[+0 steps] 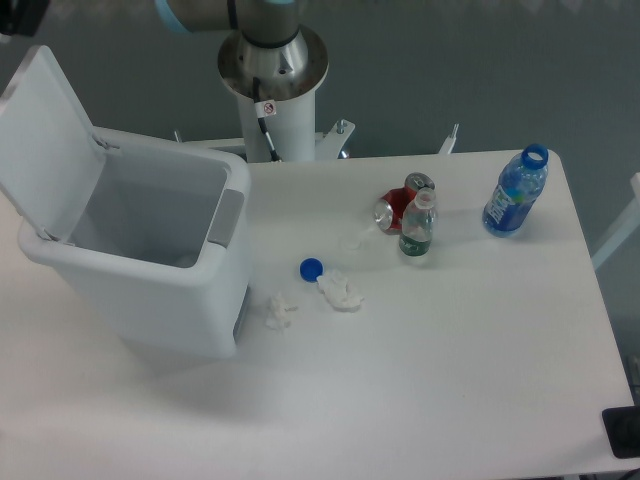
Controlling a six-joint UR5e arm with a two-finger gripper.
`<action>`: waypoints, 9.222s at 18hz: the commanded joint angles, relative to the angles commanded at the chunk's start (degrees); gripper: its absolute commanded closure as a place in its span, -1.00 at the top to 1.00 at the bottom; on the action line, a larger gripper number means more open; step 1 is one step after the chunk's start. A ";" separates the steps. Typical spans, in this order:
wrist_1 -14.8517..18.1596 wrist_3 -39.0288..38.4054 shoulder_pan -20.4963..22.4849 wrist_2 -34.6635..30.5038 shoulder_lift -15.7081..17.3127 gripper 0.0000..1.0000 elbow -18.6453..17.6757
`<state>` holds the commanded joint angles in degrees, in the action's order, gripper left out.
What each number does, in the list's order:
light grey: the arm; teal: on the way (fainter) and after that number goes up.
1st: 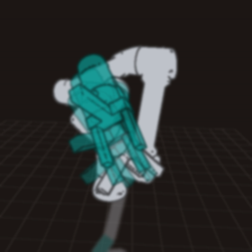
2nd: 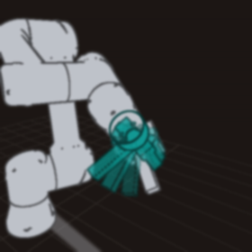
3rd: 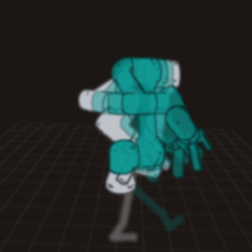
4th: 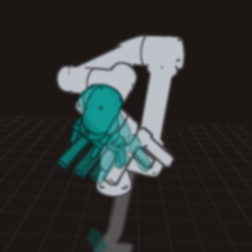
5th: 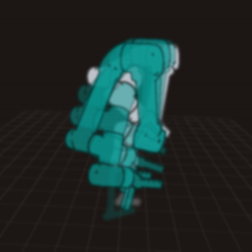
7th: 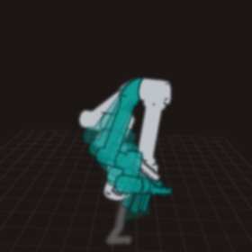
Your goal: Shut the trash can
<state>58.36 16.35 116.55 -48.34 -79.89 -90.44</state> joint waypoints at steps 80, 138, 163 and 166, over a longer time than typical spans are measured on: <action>0.53 9.84 11.16 -14.85 -4.57 1.00 -8.53; 0.62 12.57 14.41 -17.31 -5.98 1.00 -11.07; 0.62 13.27 14.50 -17.31 -6.16 1.00 -11.16; 0.62 13.27 14.59 -17.31 -6.16 1.00 -11.16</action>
<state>58.97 29.62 131.13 -65.65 -86.04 -101.60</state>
